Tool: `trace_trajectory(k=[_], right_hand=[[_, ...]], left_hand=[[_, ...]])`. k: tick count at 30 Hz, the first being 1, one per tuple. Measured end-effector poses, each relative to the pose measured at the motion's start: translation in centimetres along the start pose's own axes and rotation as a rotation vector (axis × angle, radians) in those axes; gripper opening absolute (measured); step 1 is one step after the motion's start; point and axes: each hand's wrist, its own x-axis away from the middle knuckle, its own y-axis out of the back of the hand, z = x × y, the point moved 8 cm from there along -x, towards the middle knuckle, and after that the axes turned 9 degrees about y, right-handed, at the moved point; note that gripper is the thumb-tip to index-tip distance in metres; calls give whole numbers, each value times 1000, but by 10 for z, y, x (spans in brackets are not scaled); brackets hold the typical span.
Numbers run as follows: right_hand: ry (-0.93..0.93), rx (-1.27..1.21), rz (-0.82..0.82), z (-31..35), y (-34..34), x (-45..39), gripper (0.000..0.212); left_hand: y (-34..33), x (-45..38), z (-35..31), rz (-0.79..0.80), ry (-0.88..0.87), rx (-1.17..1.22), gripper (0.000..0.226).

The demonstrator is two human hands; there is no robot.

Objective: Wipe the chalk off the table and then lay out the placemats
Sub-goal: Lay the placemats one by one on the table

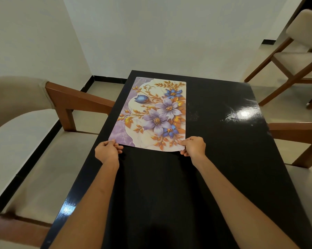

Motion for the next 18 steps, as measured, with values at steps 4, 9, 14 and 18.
trace_trajectory(k=[4, 9, 14, 18], right_hand=[[-22, 56, -22, -1, 0, -2, 13], [-64, 102, -48, -1, 2, -2, 28], [-60, 130, -70, -4, 2, -4, 31], [-55, 162, -107, -4, 2, -5, 29]], left_hand=[[-1, 1, -1, -10, -15, -25, 13], [2, 0, -1, -22, -6, -19, 13], [3, 2, -1, -25, -10, -12, 14], [3, 2, -2, -24, -10, -13, 13]])
